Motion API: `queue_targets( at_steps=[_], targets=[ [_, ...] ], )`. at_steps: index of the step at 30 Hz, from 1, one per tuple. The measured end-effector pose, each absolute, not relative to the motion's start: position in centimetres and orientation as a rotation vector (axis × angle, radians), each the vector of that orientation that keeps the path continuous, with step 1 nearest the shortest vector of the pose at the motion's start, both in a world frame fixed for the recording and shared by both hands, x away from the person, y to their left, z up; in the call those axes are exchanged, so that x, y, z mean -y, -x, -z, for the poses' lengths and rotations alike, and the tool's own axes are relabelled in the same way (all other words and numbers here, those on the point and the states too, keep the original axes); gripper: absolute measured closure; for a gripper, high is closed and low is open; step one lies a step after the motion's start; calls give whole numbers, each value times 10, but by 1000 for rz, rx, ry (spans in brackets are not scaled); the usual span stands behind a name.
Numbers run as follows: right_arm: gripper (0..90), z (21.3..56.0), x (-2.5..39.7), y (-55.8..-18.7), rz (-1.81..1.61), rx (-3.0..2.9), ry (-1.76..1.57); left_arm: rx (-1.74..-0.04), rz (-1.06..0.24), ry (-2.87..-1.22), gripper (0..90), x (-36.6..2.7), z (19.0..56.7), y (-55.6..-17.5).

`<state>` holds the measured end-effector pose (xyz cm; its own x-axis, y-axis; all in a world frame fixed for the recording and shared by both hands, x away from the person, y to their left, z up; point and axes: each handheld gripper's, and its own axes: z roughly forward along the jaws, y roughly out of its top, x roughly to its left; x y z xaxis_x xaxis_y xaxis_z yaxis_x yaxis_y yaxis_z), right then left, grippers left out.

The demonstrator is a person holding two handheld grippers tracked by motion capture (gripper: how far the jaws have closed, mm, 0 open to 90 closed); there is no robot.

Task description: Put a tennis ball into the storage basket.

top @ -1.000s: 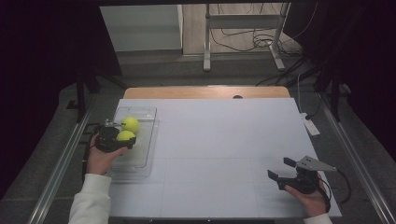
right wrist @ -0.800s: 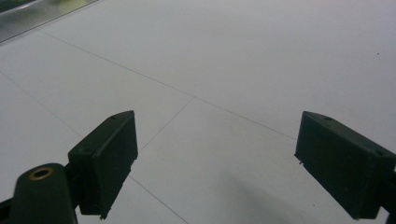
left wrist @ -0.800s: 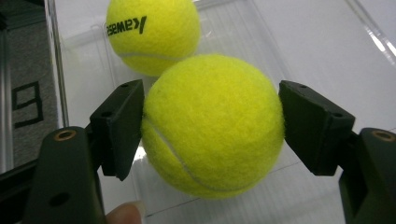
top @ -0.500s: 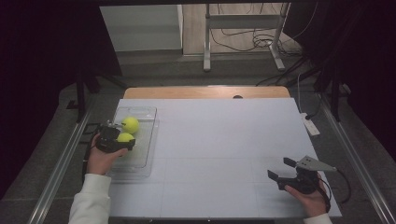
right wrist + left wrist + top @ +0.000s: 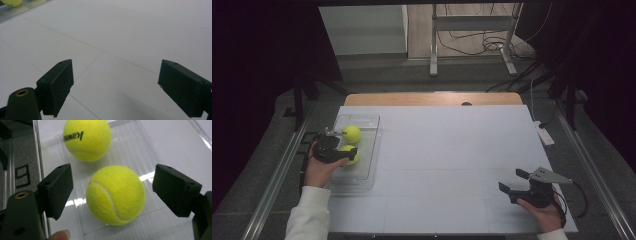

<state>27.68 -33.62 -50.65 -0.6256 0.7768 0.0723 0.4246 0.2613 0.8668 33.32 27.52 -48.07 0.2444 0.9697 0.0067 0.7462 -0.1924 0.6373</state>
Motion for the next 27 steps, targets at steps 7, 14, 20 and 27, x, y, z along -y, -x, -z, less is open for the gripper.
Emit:
queue_targets(
  at_steps=[7,14,20,27],
  targets=[
    [134,507,338,-278,-1326,-2167,-1098,-1518,-585,-1950,178,-271,475,-329],
    [134,508,341,-280,-1338,-2163,-1112,-1454,-513,-1839,177,-269,470,-323],
    [134,507,341,-279,-1344,-2162,-1106,-1403,-480,-1811,169,-264,467,-320],
    [134,507,338,-280,-1332,-2171,-1098,-1349,-491,-1783,169,-261,465,-314]
  ],
)
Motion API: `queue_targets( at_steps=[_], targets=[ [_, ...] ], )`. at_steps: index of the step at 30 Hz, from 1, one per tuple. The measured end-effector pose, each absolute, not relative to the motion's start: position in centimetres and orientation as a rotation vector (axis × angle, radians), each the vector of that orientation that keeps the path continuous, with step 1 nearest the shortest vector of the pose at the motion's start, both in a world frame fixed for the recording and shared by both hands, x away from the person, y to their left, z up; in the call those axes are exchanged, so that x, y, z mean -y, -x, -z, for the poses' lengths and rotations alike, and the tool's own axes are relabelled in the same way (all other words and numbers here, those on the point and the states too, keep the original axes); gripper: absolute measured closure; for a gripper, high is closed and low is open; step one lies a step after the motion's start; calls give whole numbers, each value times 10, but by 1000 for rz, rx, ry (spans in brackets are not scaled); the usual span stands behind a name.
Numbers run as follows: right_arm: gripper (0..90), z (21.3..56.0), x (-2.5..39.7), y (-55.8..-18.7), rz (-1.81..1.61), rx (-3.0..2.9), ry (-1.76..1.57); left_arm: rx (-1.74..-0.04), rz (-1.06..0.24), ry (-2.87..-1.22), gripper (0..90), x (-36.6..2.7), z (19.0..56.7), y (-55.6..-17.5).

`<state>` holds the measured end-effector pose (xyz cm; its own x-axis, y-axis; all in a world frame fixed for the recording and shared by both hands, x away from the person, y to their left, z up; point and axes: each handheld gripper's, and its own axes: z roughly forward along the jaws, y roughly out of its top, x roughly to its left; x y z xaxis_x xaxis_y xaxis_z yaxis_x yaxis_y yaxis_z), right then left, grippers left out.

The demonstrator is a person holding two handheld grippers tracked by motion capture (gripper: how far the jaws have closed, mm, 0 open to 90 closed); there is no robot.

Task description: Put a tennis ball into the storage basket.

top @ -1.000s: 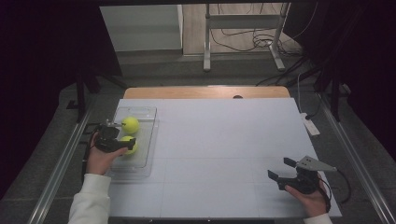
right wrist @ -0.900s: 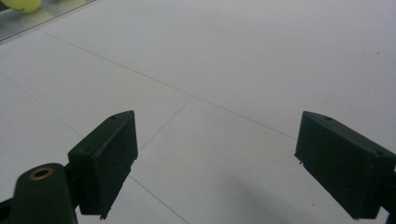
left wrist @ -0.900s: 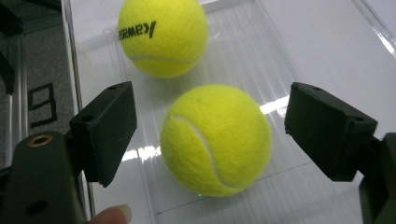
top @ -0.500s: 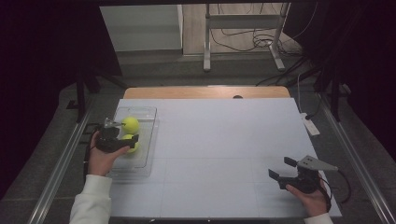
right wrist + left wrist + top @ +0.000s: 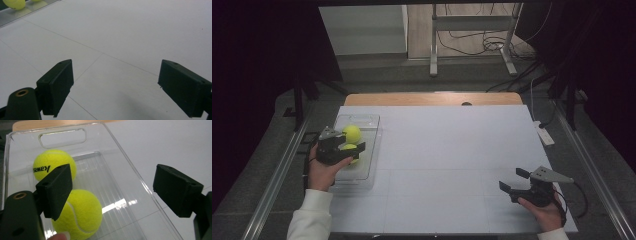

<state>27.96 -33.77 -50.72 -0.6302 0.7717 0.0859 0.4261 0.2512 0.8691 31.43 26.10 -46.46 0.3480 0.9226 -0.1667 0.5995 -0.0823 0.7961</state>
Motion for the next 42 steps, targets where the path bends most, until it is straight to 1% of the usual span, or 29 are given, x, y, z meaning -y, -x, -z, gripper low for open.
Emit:
queue_targets(
  at_steps=[2,8,18,31,42],
  targets=[
    [134,507,337,-280,-1331,-2174,-1095,-1320,-461,-1762,168,-260,464,-312],
    [134,507,335,-280,-1328,-2177,-1086,-1263,-437,-1739,158,-255,463,-303],
    [134,505,334,-280,-1324,-2175,-1081,-1197,-402,-1768,144,-242,465,-287],
    [134,505,334,-279,-1321,-2178,-1077,-1152,-405,-1808,141,-232,480,-268],
    [134,505,334,-278,-1319,-2181,-1071,-1094,-434,-1834,142,-225,490,-251]
  ],
)
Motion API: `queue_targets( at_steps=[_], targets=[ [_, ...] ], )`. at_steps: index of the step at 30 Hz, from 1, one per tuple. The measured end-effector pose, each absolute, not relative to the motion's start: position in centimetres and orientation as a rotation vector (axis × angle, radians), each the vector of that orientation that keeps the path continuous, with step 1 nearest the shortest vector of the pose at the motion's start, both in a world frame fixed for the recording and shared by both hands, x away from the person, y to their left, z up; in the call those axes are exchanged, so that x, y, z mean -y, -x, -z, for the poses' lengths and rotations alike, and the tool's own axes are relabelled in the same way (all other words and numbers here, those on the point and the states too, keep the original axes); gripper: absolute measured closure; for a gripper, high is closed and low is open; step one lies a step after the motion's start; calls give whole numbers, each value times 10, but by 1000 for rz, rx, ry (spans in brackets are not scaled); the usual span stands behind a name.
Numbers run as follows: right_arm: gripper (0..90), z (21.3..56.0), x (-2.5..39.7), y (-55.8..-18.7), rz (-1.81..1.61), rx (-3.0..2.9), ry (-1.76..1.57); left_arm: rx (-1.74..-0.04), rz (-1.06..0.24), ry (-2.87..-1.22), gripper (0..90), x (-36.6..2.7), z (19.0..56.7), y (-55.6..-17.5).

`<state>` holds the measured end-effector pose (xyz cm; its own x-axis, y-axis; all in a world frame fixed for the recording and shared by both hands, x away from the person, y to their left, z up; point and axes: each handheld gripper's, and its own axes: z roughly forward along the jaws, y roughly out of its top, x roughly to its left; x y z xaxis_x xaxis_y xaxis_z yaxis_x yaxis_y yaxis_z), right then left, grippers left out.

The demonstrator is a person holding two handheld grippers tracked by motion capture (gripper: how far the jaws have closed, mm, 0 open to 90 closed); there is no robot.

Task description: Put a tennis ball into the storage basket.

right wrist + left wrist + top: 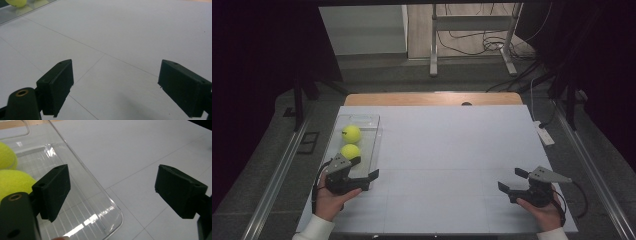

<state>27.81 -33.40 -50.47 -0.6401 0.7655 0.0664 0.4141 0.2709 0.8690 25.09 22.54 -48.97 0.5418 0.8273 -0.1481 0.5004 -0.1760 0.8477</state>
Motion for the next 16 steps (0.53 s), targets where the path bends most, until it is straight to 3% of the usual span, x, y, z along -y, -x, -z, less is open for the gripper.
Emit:
queue_targets(
  at_steps=[16],
  targets=[
    [133,505,333,-278,-1325,-2183,-1062,-1081,-438,-1857,136,-224,494,-250]
  ],
)
